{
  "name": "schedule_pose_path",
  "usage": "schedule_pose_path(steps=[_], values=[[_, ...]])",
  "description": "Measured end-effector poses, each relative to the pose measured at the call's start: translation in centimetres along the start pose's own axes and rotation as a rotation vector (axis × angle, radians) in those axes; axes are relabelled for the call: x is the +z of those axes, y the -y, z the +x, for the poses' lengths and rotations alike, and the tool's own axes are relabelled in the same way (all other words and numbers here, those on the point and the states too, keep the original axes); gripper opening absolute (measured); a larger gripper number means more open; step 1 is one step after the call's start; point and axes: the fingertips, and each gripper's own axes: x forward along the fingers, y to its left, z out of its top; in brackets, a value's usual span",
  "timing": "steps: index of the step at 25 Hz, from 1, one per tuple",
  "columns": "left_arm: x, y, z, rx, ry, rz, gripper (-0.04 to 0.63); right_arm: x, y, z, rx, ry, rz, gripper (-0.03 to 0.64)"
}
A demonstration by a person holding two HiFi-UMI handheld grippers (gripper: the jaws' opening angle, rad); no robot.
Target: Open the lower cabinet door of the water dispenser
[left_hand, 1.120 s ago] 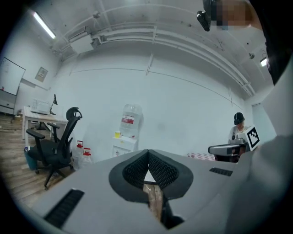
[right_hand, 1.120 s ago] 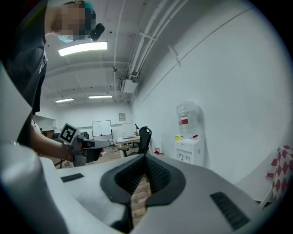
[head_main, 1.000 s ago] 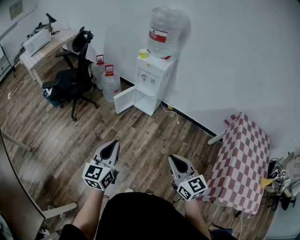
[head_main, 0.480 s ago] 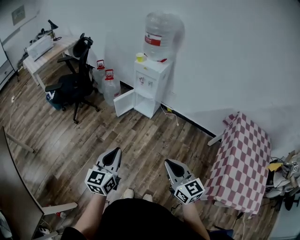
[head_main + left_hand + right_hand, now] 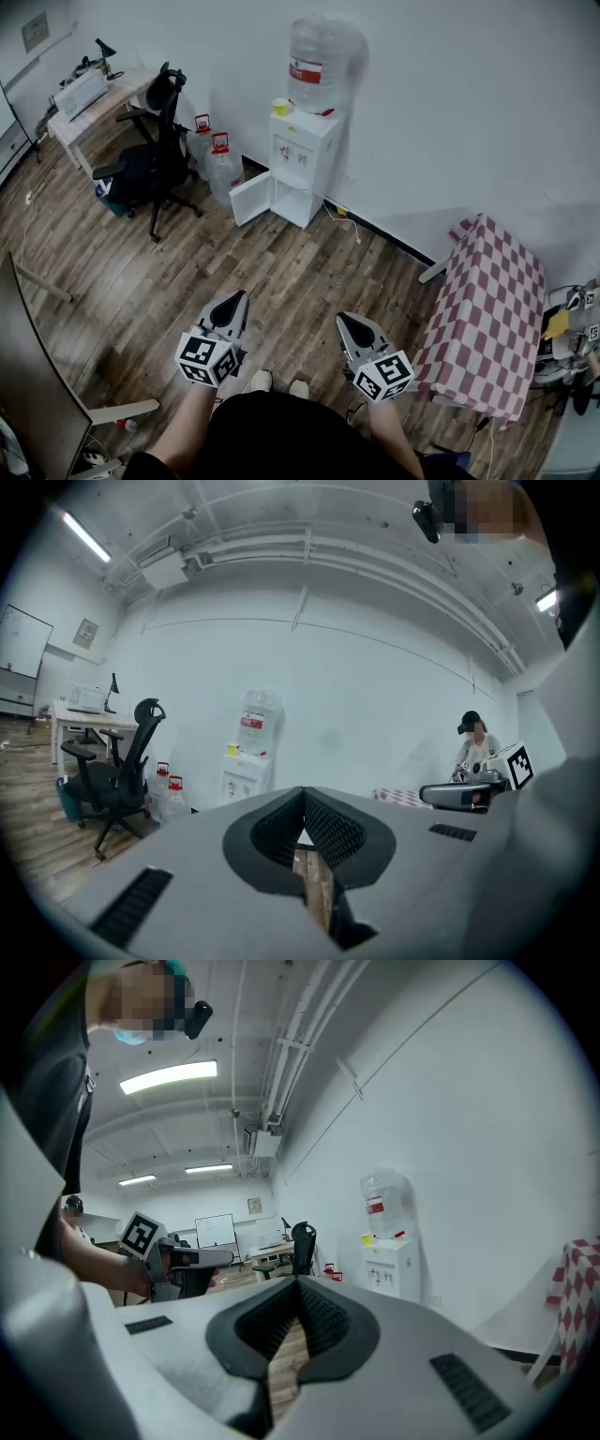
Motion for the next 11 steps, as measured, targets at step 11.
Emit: schedule_pose_path(steps=[11], values=[[-0.1, -0.8, 1.5, -0.024, -0.009, 0.020, 0.014, -0.2, 1.0, 1.0, -0.019, 0.000, 0.011, 0.021]])
